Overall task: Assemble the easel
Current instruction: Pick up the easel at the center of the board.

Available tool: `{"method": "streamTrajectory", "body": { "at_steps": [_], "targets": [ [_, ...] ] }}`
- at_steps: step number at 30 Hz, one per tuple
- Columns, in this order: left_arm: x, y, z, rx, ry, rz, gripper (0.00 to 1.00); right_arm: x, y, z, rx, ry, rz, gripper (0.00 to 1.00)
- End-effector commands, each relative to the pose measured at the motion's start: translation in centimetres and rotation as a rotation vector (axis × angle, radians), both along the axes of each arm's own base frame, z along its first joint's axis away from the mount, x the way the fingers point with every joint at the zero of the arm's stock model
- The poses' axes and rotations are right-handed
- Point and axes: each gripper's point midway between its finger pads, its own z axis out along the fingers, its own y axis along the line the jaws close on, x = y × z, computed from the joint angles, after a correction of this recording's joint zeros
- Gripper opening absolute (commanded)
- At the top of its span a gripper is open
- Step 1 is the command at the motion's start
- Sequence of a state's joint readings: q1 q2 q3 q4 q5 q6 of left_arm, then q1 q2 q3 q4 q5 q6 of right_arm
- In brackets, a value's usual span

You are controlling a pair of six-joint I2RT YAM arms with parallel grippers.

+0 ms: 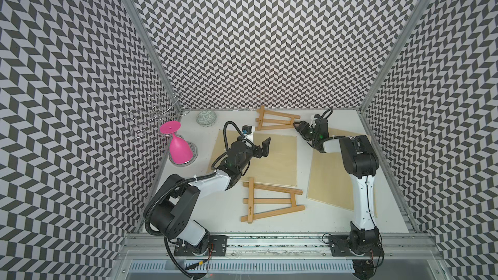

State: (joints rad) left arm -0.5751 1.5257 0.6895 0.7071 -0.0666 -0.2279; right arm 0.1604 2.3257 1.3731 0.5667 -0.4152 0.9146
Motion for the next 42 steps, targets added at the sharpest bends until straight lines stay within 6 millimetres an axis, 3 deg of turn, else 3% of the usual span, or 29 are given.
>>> {"method": "streamTrajectory", "body": {
  "at_steps": [1,16,22,27,34,42],
  "targets": [
    [0.6,-0.1,0.5,0.020,-0.013,0.020,0.99,0.9,0.4,0.0,0.037,-0.026,0.010,0.58],
    [1.0,-0.1,0.7,0.037,-0.023,0.031,0.99,2.1,-0.7,0.1,0.143,-0.044,-0.036,0.46],
    [1.1,0.0,0.7,0.043,-0.025,0.039,0.99,2.8,-0.2,-0.1,0.175,-0.049,-0.011,0.43],
    [1.2,0.1,0.5,0.052,-0.021,0.043,0.99,2.7,0.1,1.0,0.213,-0.076,0.004,0.34],
    [1.2,0.2,0.8,0.055,-0.026,0.048,0.99,2.6,0.0,5.1,0.230,-0.161,0.003,0.22],
    [1.0,0.4,2.1,0.045,-0.046,0.050,0.99,1.4,-0.1,12.1,0.270,-0.301,0.027,0.05]
  ]
}}
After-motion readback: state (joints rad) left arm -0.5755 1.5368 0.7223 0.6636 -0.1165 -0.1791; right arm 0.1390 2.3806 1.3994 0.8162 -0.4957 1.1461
